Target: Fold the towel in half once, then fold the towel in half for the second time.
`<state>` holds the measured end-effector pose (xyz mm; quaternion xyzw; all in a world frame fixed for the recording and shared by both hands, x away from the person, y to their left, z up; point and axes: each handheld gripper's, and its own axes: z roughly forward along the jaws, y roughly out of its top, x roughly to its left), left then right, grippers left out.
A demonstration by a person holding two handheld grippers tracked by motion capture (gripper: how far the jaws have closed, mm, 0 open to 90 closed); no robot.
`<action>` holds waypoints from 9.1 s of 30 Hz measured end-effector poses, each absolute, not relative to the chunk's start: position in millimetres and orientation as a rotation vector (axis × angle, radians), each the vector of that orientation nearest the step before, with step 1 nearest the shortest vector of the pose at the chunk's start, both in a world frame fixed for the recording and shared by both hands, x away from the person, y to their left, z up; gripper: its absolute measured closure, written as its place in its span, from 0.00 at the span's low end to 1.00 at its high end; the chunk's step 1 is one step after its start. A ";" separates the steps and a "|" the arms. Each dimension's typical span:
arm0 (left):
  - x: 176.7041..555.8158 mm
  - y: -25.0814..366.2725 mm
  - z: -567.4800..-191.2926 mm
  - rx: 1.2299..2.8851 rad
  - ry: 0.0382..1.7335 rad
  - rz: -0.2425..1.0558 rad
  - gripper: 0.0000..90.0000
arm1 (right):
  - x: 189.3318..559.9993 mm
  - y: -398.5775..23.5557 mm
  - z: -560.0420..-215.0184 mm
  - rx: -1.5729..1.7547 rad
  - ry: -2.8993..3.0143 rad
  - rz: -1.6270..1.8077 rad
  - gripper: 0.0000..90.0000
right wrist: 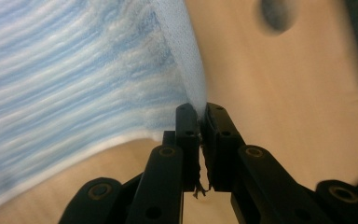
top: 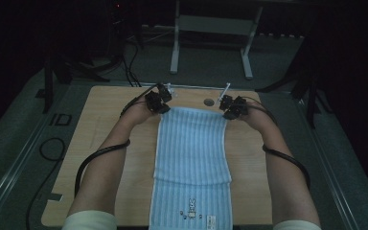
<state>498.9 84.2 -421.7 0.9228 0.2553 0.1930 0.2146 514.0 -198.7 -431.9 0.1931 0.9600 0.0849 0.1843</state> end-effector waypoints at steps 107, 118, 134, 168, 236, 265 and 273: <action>389.6 113.4 -490.8 2.744 0.562 0.046 0.53 | 407.3 -212.3 -472.9 0.269 3.057 0.210 0.56; 433.4 95.8 -499.9 2.817 0.582 0.097 0.53 | 440.0 -201.5 -485.7 0.331 3.048 0.200 0.65; 444.1 78.3 -518.0 2.877 0.518 0.063 0.58 | 453.4 -199.1 -513.5 0.385 3.116 0.105 0.74; 444.6 91.7 -493.1 2.765 0.560 0.137 0.95 | 456.6 -198.5 -487.8 0.427 3.056 0.156 0.94; 269.2 117.4 -491.6 2.798 0.316 0.030 0.68 | 250.2 -194.4 -481.0 0.054 3.083 0.329 0.87; 312.7 99.2 -517.4 2.708 0.482 0.021 0.63 | 312.8 -201.3 -512.3 0.275 3.071 0.389 0.92; 340.7 97.8 -519.8 2.658 0.552 0.018 0.63 | 344.3 -206.5 -512.8 0.341 3.023 0.387 0.92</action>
